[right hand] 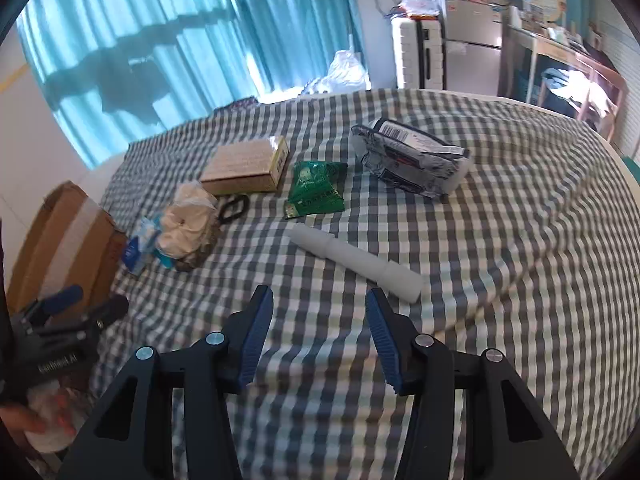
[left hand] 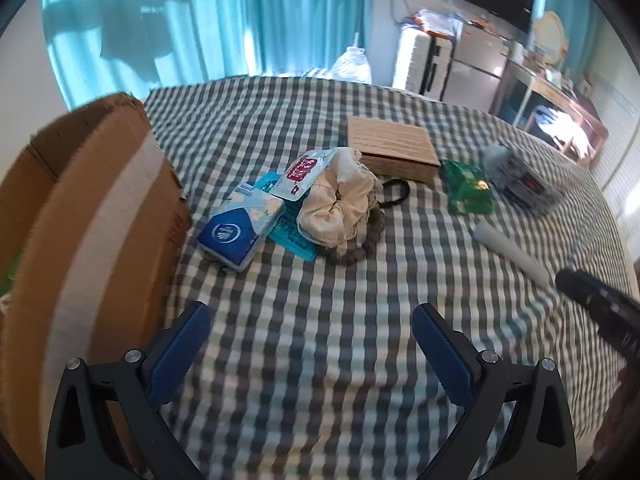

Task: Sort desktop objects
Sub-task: 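Grasp the lace scrunchie with the left tool while the right tool grasps the white cylinder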

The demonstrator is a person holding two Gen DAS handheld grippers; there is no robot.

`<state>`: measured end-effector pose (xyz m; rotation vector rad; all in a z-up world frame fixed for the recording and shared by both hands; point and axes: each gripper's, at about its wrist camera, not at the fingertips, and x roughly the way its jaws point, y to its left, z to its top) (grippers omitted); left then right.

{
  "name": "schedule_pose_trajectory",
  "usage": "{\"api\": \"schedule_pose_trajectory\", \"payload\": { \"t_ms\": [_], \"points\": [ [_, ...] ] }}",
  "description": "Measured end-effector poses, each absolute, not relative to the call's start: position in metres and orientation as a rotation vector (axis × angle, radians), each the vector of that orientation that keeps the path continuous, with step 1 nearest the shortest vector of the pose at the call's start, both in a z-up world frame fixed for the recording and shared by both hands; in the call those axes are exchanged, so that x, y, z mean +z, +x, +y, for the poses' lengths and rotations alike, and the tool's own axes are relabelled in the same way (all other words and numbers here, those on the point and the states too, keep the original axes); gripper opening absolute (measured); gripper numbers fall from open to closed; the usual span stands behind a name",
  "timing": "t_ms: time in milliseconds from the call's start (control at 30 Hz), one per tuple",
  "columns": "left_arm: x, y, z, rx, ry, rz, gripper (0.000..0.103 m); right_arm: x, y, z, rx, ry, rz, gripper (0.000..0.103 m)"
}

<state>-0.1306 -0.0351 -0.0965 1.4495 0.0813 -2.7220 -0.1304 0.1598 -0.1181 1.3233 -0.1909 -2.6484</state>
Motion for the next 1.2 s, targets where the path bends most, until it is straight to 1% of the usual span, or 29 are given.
{"api": "schedule_pose_trajectory", "payload": {
  "t_ms": [67,133,367,400,433,467,500,533,567,600,633,667,800,900,1067,1200],
  "points": [
    [-0.105,-0.146,-0.034,-2.702,1.449,0.149,0.103,-0.131,-0.149,0.160,-2.618,1.336,-0.127,0.049],
    [-0.113,-0.160,-0.032,-2.682,1.437,0.170,0.103,-0.140,-0.163,0.158,-2.604,1.342,-0.062,0.049],
    [-0.144,-0.208,-0.027,-2.656,1.467,0.132,0.103,-0.181,-0.202,0.147,-2.561,1.424,0.118,0.049],
    [-0.148,-0.213,-0.028,-2.662,1.479,0.139,0.103,-0.182,-0.202,0.145,-2.570,1.415,0.157,0.046],
    [-0.150,-0.216,-0.029,-2.668,1.478,0.140,0.103,-0.182,-0.201,0.145,-2.575,1.412,0.167,0.038],
    [-0.152,-0.219,-0.029,-2.683,1.480,0.143,0.102,-0.182,-0.199,0.146,-2.578,1.423,0.177,0.032],
    [-0.154,-0.222,-0.030,-2.700,1.492,0.153,0.090,-0.180,-0.196,0.148,-2.602,1.426,0.197,0.023],
    [-0.155,-0.224,-0.031,-2.715,1.501,0.166,0.078,-0.179,-0.195,0.150,-2.608,1.426,0.197,0.016],
    [-0.155,-0.225,-0.032,-2.721,1.500,0.150,0.060,-0.178,-0.191,0.154,-2.617,1.420,0.187,0.013],
    [-0.155,-0.225,-0.032,-2.724,1.493,0.118,0.048,-0.178,-0.189,0.157,-2.625,1.418,0.175,0.009],
    [-0.154,-0.224,-0.032,-2.739,1.503,0.099,0.037,-0.177,-0.187,0.160,-2.625,1.421,0.152,0.008],
    [-0.152,-0.223,-0.033,-2.762,1.532,0.105,0.018,-0.175,-0.184,0.163,-2.634,1.417,0.118,0.008],
    [-0.143,-0.209,-0.031,-2.784,1.544,0.075,0.018,-0.167,-0.173,0.166,-2.643,1.424,0.070,0.007],
    [-0.133,-0.194,-0.033,-2.799,1.541,0.087,0.018,-0.160,-0.162,0.169,-2.636,1.445,0.022,0.007],
    [-0.102,-0.166,-0.039,-2.861,1.508,0.081,0.018,-0.145,-0.145,0.179,-2.633,1.439,-0.080,0.007],
    [-0.079,-0.146,-0.043,-2.900,1.470,0.099,0.018,-0.127,-0.126,0.181,-2.648,1.412,-0.110,0.007]
  ]
}}
